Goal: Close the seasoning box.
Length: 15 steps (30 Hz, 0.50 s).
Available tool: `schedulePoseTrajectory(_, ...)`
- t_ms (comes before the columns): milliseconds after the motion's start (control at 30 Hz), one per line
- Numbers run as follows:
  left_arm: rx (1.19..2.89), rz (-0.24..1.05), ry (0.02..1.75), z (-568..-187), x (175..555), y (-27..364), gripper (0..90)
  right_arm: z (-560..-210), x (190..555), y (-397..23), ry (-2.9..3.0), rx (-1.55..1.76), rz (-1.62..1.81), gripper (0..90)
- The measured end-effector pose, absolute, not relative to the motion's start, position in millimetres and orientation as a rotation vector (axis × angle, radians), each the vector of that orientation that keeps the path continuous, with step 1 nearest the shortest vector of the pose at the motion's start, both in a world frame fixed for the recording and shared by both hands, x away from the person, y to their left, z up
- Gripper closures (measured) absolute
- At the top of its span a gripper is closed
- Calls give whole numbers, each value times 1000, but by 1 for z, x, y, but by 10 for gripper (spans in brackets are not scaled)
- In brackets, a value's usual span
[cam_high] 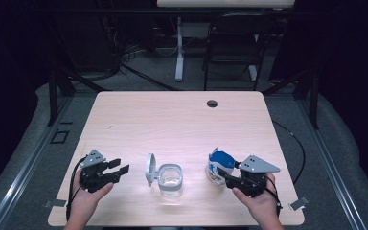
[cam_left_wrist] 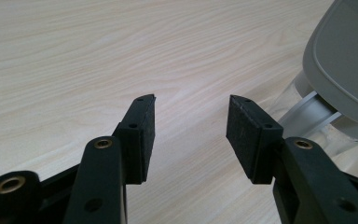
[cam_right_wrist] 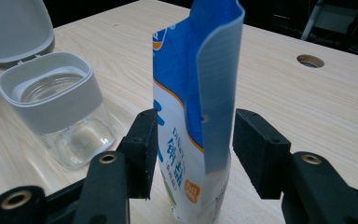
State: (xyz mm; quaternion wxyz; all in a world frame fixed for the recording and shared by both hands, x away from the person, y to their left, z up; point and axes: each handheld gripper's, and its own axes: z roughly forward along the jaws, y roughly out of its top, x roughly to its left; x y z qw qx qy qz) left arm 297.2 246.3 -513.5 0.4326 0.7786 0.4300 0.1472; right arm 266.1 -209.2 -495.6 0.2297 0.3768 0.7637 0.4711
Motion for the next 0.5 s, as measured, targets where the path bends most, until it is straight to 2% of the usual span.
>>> schedulePoseTrajectory(500, 1942, 361, 1074, -514, 297, 246, 522, -513, 270, -210, 2097, 1045, 1294, 509)
